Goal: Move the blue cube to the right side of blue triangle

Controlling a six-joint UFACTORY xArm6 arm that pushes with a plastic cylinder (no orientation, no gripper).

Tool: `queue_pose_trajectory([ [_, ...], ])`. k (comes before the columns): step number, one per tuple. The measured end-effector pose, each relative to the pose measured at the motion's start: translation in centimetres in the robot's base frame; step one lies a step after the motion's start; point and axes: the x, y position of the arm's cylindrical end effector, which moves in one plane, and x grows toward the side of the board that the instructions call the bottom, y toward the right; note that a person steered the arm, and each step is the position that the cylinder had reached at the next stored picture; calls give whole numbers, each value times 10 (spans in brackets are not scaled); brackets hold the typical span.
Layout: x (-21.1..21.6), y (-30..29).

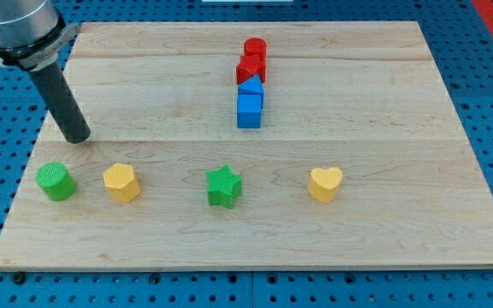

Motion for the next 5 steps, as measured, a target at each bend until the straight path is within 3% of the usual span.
queue_pose_trajectory([
  [5, -8, 2],
])
